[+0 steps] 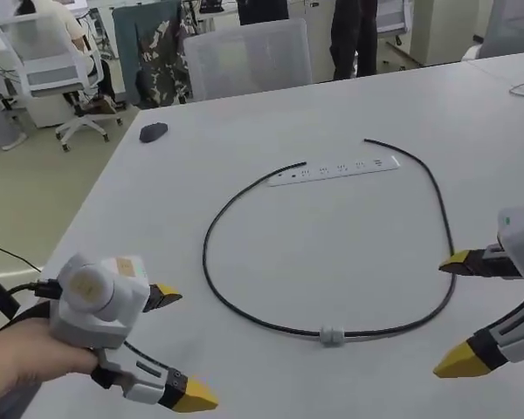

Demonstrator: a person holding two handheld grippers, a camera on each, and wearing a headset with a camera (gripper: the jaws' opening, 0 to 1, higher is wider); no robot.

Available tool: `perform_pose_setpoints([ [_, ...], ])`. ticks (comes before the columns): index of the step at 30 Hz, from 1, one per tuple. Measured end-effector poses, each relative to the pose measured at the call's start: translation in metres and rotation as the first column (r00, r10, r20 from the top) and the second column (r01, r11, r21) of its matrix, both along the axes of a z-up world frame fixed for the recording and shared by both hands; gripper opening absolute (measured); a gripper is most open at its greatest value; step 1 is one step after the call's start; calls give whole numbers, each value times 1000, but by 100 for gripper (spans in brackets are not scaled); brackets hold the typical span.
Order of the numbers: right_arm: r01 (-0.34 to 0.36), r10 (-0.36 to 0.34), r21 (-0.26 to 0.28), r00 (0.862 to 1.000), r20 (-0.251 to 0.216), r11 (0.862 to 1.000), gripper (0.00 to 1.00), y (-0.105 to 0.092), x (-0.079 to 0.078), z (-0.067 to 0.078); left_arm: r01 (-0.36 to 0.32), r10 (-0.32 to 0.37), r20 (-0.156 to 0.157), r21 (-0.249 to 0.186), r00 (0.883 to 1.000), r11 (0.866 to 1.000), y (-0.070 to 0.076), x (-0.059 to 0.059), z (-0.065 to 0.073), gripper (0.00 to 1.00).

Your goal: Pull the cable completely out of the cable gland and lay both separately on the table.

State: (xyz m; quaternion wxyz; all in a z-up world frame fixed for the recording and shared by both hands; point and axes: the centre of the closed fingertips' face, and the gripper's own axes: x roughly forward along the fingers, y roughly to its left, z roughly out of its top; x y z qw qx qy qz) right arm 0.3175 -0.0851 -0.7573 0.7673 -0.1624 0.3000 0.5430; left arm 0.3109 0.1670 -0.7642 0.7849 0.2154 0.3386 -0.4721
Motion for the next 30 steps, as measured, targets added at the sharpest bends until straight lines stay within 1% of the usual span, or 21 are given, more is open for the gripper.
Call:
perform_pose_setpoints([
  [2,4,-4,16,1000,6,1000,99,2,2,3,-5,5,-5,-9,1000,1000,-1,0,1,99],
  [3,6,-6,22,1000,0,1000,99,3,3,4,-5,5,-6,-10,1000,1000,-1,-1,1,99],
  [4,6,-6,24,1000,-11,1000,99,5,3,4,-2,2,-4,-12,1000,1000,-3,-1,2,99],
  [8,-4,5,23,1000,-15,1000,99,9,4,3,-5,5,-4,-27,1000,1000,-6,-1,3,99],
  [9,-8,8,27,1000,-24,1000,99,11,3,2,-14,14,-4,-36,1000,999,-7,0,3,99],
  [11,-15,16,26,1000,-24,1000,98,13,3,1,-58,59,4,-93,998,994,-11,7,8,99],
  [12,-21,22,24,999,-25,999,97,15,2,0,-58,59,5,-96,998,994,-11,7,9,99],
  [14,-33,33,22,999,-18,999,95,18,2,-1,-54,55,7,-91,998,994,-11,8,8,99],
  [15,-44,44,19,999,-12,999,93,20,2,-2,-48,49,9,-74,999,996,-10,8,5,99],
  [17,-55,55,16,998,-19,998,90,23,3,-5,-39,40,8,-61,999,997,-10,8,2,99],
  [20,-65,65,25,998,-21,998,88,30,6,-7,-36,37,2,-51,999,998,-12,7,1,99],
  [21,-71,71,25,997,-18,997,87,32,7,-8,-34,35,12,-36,999,999,-12,8,0,99],
  [22,-78,79,29,997,-17,997,86,36,8,-9,-21,20,55,18,998,1000,-9,12,-1,99],
  [23,-81,82,32,996,-18,996,85,38,9,-9,-8,4,72,42,997,999,-9,12,-1,99],
  [24,-88,88,35,996,-19,996,82,42,10,-10,17,-20,84,30,996,999,-15,10,0,99],
  [26,-95,95,35,995,-9,995,78,47,11,-12,15,-15,73,7,997,1000,-19,8,2,99],
  [27,-111,111,37,994,-2,993,73,51,11,-13,12,-12,61,-3,998,1000,-22,7,2,99],
  [28,-121,121,40,993,-5,992,67,54,10,-14,13,-13,64,-4,998,1000,-24,7,2,99],
  [29,-129,129,42,992,1,991,61,57,10,-15,16,-16,71,-6,997,1000,-25,7,3,99],
  [30,-140,139,43,990,5,989,58,61,10,-16,17,-17,72,-7,997,1000,-26,7,3,99],
])
